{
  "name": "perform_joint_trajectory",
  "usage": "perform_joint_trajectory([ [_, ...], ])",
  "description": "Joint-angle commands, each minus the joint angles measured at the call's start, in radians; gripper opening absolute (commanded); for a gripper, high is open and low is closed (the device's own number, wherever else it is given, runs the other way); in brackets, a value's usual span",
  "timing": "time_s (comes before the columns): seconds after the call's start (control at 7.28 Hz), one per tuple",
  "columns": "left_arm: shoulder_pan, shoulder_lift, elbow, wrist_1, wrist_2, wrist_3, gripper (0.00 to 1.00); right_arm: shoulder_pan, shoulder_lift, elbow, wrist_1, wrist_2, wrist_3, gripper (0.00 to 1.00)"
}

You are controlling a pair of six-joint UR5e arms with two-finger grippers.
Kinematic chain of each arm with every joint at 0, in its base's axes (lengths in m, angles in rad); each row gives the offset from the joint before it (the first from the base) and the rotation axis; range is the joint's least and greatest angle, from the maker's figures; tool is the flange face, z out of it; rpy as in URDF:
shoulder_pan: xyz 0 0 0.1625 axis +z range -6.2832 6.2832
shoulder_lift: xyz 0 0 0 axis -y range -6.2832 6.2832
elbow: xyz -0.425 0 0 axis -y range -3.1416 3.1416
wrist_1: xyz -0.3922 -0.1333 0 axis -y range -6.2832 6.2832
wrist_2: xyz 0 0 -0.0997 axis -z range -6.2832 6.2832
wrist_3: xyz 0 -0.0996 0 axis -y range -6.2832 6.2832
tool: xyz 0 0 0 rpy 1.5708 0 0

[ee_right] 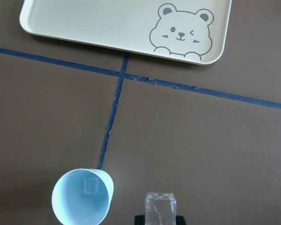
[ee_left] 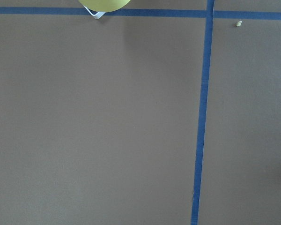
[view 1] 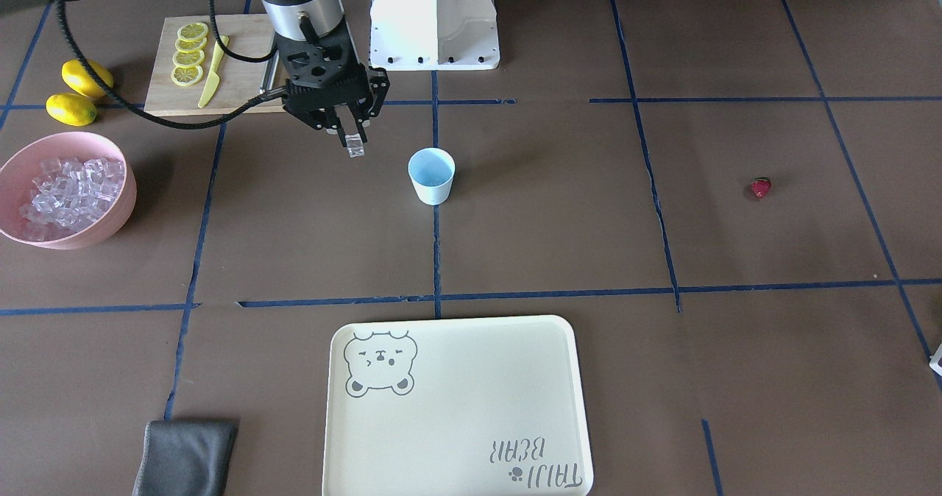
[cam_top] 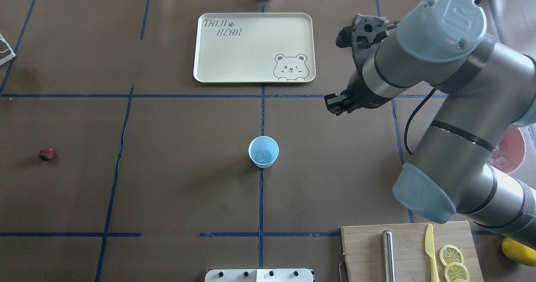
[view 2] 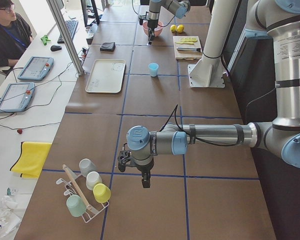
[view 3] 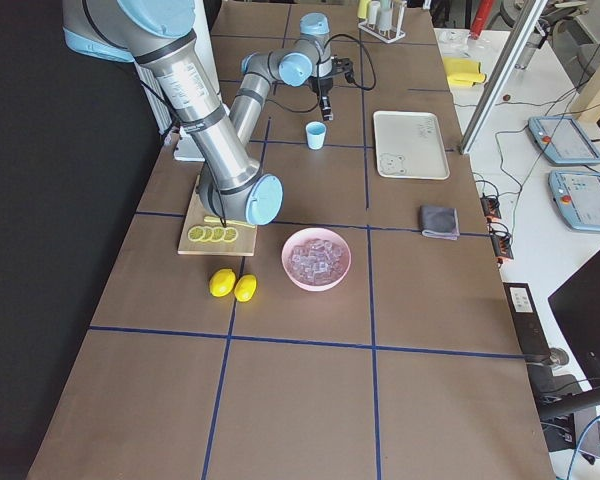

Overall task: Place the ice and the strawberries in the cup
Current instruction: 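Carry the ice cube with the right gripper over the blue cup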

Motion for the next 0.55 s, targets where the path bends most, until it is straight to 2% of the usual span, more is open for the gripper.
perform_joint_trajectory([
  [0.0, 0.001, 0.000, 0.000, -0.001, 0.001, 0.000, 1.00, -0.075, 0.141, -0.172, 0.004, -0.065, 0.077, 0.00],
  [0.14, 0.001, 0.000, 0.000, 0.001, 0.002, 0.000, 1.00, -0.101, 0.145, -0.202, 0.010, -0.099, 0.080, 0.00],
  [0.41, 0.001, 0.000, 0.000, -0.001, 0.002, 0.000, 1.00, -0.125, 0.140, -0.234, 0.042, -0.104, 0.088, 0.00],
])
